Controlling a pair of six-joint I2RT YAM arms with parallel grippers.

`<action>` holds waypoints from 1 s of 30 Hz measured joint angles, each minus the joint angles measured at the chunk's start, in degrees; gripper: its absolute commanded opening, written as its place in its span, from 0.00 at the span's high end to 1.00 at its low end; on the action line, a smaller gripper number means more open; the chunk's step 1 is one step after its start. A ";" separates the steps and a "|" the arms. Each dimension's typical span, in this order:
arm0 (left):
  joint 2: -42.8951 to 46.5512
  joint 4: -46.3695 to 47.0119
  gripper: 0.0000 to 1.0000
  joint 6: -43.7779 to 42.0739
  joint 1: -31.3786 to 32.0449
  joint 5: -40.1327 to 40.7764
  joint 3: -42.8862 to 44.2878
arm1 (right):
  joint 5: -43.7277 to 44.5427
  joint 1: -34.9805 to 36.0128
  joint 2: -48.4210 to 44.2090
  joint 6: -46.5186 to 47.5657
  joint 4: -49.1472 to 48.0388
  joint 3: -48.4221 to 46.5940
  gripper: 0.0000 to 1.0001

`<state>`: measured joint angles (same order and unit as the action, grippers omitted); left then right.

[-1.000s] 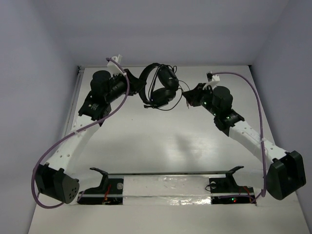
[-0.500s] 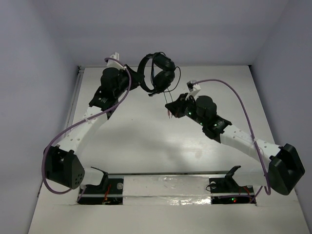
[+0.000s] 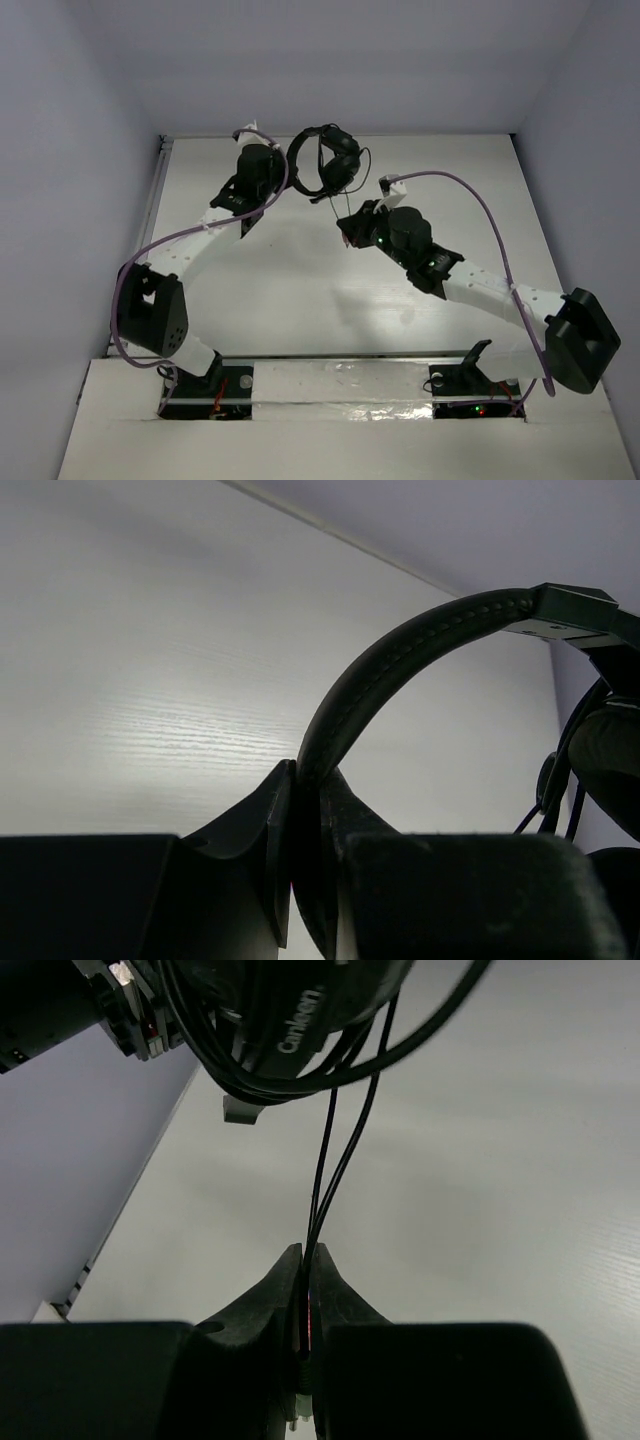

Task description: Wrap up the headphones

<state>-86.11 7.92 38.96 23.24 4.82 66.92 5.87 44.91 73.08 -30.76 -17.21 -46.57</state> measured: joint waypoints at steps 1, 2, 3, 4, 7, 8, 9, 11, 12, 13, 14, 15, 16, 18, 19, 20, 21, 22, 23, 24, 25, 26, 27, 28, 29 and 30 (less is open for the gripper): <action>-0.85 0.02 1.00 -0.33 0.70 0.92 0.00 | 0.37 0.11 0.50 -0.24 0.00 0.20 1.00; -1.75 0.07 1.00 -0.68 1.44 1.86 0.00 | 0.70 0.22 1.05 -0.63 0.13 0.52 1.00; -2.78 0.09 1.00 -1.05 2.19 2.82 0.00 | 0.90 0.26 1.68 -1.03 0.48 0.81 1.00; -3.87 0.11 1.00 -1.40 2.82 3.56 0.00 | 1.05 0.31 2.23 -1.31 0.59 1.18 1.00; -7.93 0.48 1.00 -2.47 4.59 5.35 -0.02 | 1.62 0.46 2.84 -2.47 1.95 2.75 1.00; -9.33 0.66 1.00 -2.69 5.01 5.68 -0.02 | 1.81 0.48 2.84 -2.67 2.34 3.23 1.00; -10.93 0.87 1.00 -2.86 5.51 5.92 -0.02 | 2.12 0.48 2.89 -2.91 2.99 3.58 1.00; -13.70 1.31 1.00 -3.06 6.21 6.16 -0.04 | 2.91 0.48 3.43 -3.23 4.24 3.85 1.00; -15.69 1.64 1.00 -3.15 6.69 6.16 -0.04 | 3.26 0.48 3.89 -3.34 4.76 3.87 1.00; -17.20 1.92 1.00 -3.21 7.06 6.21 -0.04 | 3.78 0.48 4.50 -3.41 5.33 3.91 1.00; -18.51 2.16 1.00 -3.32 7.39 6.19 -0.04 | 4.20 0.50 5.20 -3.56 6.01 3.93 1.00; -19.74 2.32 1.00 -3.54 7.65 6.21 -0.04 | 4.63 0.48 6.01 -3.63 6.73 3.96 1.00; -20.83 2.38 1.00 -3.74 7.91 6.23 -0.04 | 5.05 0.50 6.75 -3.76 7.34 3.96 1.00; -22.58 2.58 1.00 -4.26 8.22 6.38 -0.02 | 5.90 0.52 8.15 -4.00 8.90 3.98 1.00; -23.34 2.56 1.00 -4.44 8.31 6.40 -0.02 | 6.51 0.52 8.50 -4.17 9.90 3.98 0.99; -24.15 2.51 1.00 -4.66 8.39 6.43 0.11 | 7.28 0.55 8.59 -4.24 10.84 3.98 0.96; -25.14 2.40 1.00 -4.87 8.50 6.40 0.48 | 8.00 0.57 8.59 -4.28 11.47 3.98 0.83; -26.25 2.32 1.00 -5.09 8.61 6.32 1.03 | 8.68 0.57 8.55 -4.46 12.15 3.93 0.72; -27.32 2.34 1.00 -5.31 8.74 6.47 1.62 | 9.18 0.55 8.44 -4.59 13.14 3.85 0.62; -28.39 2.27 1.00 -5.51 8.79 7.06 2.36 | 9.35 0.57 8.13 -4.79 14.32 3.74 0.47; -29.18 2.60 1.00 -5.73 8.81 7.89 3.34 | 9.16 0.76 7.67 -4.90 15.32 3.52 0.43; -29.83 2.62 1.00 -5.81 8.76 8.22 4.17 | 9.14 1.01 7.04 -4.85 16.48 3.28 0.40; -30.45 2.60 1.00 -5.81 8.68 8.55 5.03 | 9.01 1.22 6.27 -4.72 17.38 3.06 0.33; -31.04 2.51 1.00 -5.97 8.52 8.94 5.86 | 8.83 1.33 5.22 -4.76 18.18 2.97 0.30; -31.56 2.32 1.00 -6.23 8.52 9.31 6.69 | 8.76 1.33 4.04 -4.70 19.06 2.95 0.30; -32.13 1.86 1.00 -6.47 8.52 9.49 7.58 | 8.72 1.36 2.80 -4.63 20.13 2.91 0.29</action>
<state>-118.24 9.78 32.49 31.77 14.31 74.50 14.59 46.26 75.88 -35.40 2.92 -43.66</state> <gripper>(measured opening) 0.080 0.696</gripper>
